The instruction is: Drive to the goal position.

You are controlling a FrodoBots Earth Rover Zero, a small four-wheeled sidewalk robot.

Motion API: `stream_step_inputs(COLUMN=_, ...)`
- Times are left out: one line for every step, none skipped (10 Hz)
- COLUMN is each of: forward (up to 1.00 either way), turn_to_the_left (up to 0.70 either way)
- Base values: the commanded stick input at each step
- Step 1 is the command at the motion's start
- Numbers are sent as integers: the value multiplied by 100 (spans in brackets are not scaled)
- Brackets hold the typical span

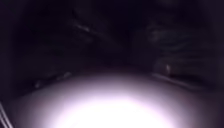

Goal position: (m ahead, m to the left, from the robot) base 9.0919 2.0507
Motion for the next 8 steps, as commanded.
stream_step_inputs(forward=100, turn_to_the_left=0)
stream_step_inputs(forward=100, turn_to_the_left=0)
stream_step_inputs(forward=100, turn_to_the_left=0)
stream_step_inputs(forward=100, turn_to_the_left=0)
stream_step_inputs(forward=100, turn_to_the_left=0)
stream_step_inputs(forward=100, turn_to_the_left=0)
stream_step_inputs(forward=100, turn_to_the_left=0)
stream_step_inputs(forward=100, turn_to_the_left=0)
